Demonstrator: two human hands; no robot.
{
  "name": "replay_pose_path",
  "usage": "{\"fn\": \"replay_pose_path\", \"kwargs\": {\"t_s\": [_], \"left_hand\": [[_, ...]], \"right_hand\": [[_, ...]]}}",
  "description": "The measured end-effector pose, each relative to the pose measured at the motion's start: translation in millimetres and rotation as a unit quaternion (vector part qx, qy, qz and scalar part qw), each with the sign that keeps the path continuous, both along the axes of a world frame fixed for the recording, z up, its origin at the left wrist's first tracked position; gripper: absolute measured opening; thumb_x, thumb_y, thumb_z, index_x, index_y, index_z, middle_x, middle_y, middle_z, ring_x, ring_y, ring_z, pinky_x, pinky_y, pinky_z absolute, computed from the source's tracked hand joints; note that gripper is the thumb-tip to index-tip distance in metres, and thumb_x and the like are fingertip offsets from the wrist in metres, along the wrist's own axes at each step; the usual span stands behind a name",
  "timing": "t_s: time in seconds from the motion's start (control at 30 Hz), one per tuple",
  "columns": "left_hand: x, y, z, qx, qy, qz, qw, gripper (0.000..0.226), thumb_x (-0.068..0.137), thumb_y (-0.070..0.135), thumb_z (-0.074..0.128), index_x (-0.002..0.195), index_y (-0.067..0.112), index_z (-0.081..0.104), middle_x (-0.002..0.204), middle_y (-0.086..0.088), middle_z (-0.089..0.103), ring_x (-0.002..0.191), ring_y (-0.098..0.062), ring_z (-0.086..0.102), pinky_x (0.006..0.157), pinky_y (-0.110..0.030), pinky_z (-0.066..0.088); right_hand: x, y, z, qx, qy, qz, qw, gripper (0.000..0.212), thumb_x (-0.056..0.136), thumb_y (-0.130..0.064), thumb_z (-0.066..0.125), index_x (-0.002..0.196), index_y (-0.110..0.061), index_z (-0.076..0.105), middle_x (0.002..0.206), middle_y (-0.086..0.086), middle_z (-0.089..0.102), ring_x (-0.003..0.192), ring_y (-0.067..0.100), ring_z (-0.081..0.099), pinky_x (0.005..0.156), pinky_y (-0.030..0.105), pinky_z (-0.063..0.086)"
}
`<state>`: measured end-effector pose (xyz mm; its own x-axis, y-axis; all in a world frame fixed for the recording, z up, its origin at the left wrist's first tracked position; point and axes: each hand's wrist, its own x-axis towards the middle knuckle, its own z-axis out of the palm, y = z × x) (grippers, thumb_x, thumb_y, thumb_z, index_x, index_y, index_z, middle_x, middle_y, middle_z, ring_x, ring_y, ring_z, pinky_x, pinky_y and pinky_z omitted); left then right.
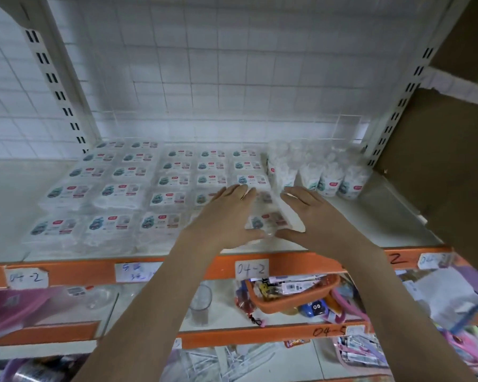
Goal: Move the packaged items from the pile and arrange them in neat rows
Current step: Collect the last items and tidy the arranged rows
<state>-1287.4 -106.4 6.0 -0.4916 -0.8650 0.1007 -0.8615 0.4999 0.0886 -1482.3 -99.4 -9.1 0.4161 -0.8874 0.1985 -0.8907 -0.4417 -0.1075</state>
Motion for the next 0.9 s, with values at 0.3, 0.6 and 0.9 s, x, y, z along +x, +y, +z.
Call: {"fn": "replay_pose_path", "kwargs": {"t_s": [0.3,0.6,0.9], "left_hand": [[-73,-25,-4,0.075,-0.027,0.050,0.996,0.091,0.081,0.060,0.053,0.147,0.014,0.012,0.155,-0.004,0.008,0.142,-0.019,0.008,0.115,-0.032,0.009],[-46,4,-9,0.098,0.024,0.146,0.984,0.101,0.070,0.062,0.064,0.147,0.023,0.012,0.156,0.002,0.002,0.143,-0.015,-0.004,0.114,-0.029,-0.002],[4,22,-21,0.077,0.019,0.159,0.984,0.096,0.075,0.053,0.065,0.147,0.021,0.010,0.156,0.002,0.003,0.143,-0.015,0.001,0.115,-0.029,0.003]], "right_hand": [[-71,-29,-11,0.070,0.027,0.078,0.994,0.065,0.087,-0.046,0.054,0.142,-0.022,0.029,0.148,-0.002,0.029,0.134,0.016,0.031,0.107,0.027,0.026],[-74,-27,-18,0.100,-0.071,0.124,0.985,0.072,0.079,-0.042,0.066,0.140,-0.021,0.034,0.129,0.002,0.030,0.110,0.016,0.045,0.095,0.023,0.038],[-45,-4,-4,0.054,-0.116,0.087,0.988,0.078,0.071,-0.065,0.052,0.134,-0.019,0.045,0.116,0.002,0.044,0.100,0.016,0.052,0.088,0.024,0.042]]}}
